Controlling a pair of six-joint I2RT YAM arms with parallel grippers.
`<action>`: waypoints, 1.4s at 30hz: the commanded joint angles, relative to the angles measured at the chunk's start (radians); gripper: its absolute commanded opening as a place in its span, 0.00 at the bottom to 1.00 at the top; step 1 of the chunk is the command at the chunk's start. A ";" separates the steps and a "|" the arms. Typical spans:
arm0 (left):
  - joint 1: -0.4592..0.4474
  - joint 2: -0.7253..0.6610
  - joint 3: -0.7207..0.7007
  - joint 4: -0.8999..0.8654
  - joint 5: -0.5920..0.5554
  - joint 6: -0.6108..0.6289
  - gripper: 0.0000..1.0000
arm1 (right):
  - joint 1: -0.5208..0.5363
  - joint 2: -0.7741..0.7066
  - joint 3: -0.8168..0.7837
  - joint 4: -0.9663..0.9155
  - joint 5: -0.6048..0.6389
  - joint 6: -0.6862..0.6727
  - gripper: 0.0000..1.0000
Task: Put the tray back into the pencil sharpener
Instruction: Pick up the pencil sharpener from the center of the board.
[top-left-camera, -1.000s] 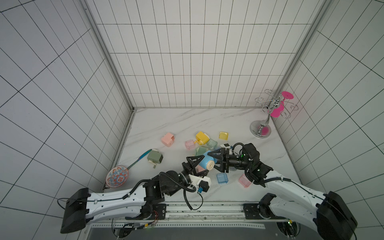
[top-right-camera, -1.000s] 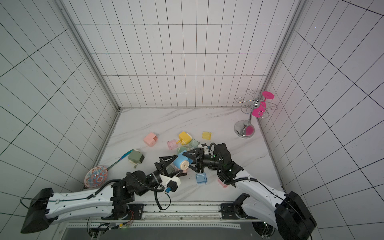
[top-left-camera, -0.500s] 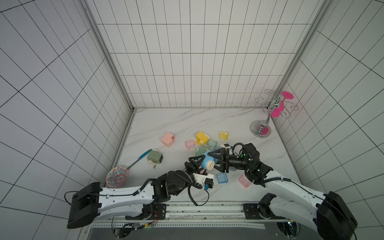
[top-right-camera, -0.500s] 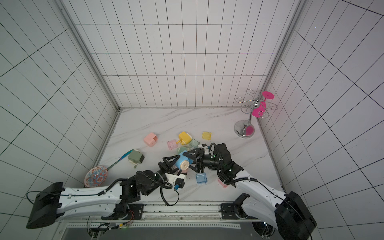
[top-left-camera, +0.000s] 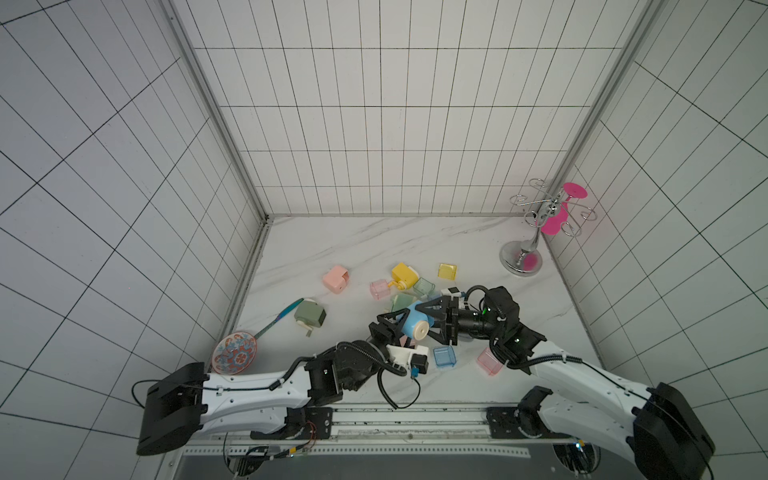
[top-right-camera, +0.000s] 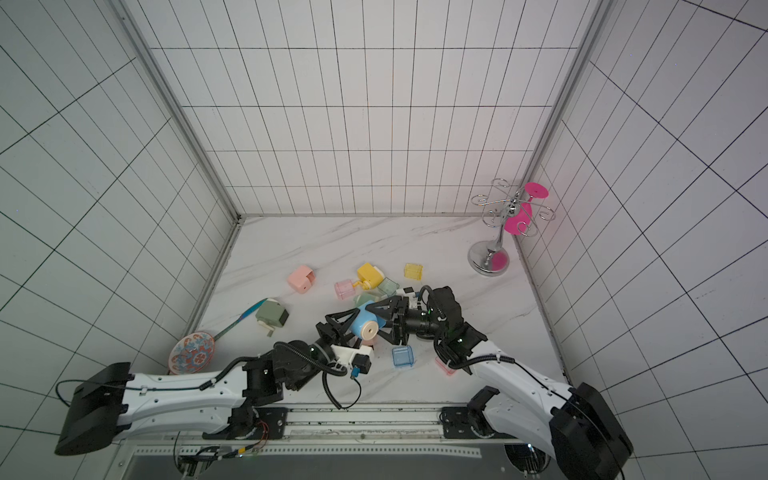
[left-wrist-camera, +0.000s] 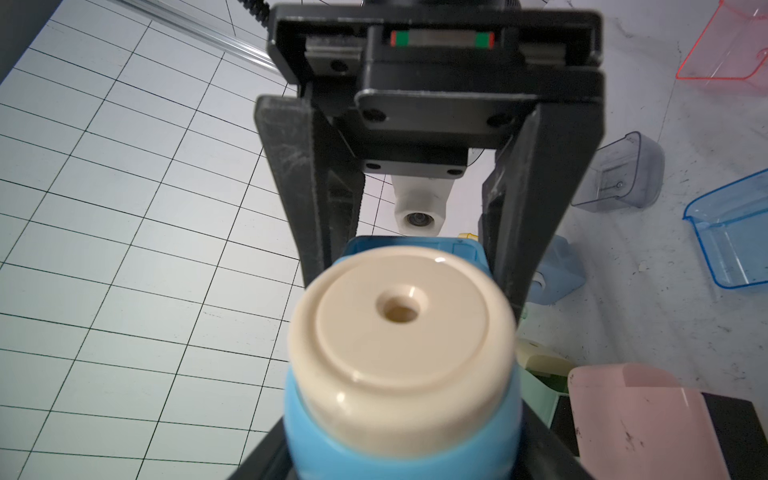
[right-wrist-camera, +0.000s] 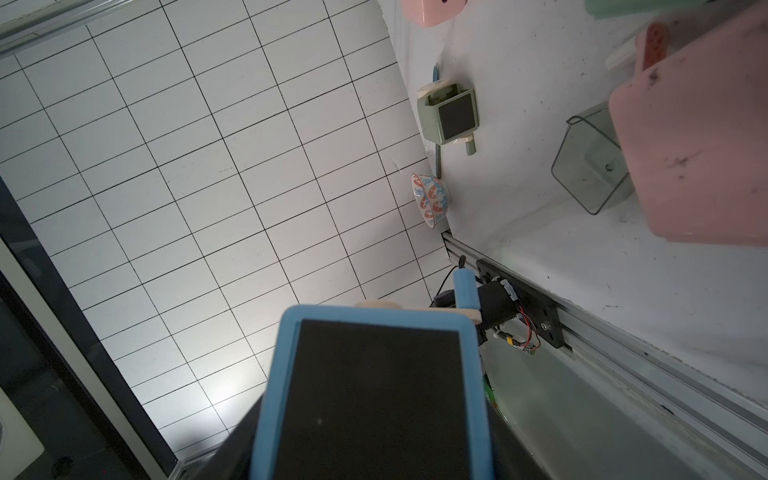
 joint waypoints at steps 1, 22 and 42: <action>0.004 0.008 0.012 0.004 -0.015 0.028 0.67 | 0.001 -0.015 -0.010 0.045 -0.001 0.041 0.05; 0.001 -0.051 0.131 -0.327 0.019 -0.171 0.29 | -0.019 -0.071 0.000 -0.129 0.027 -0.136 0.74; -0.010 -0.064 0.441 -1.035 0.238 -0.732 0.22 | -0.130 -0.374 0.202 -1.204 0.462 -0.888 0.71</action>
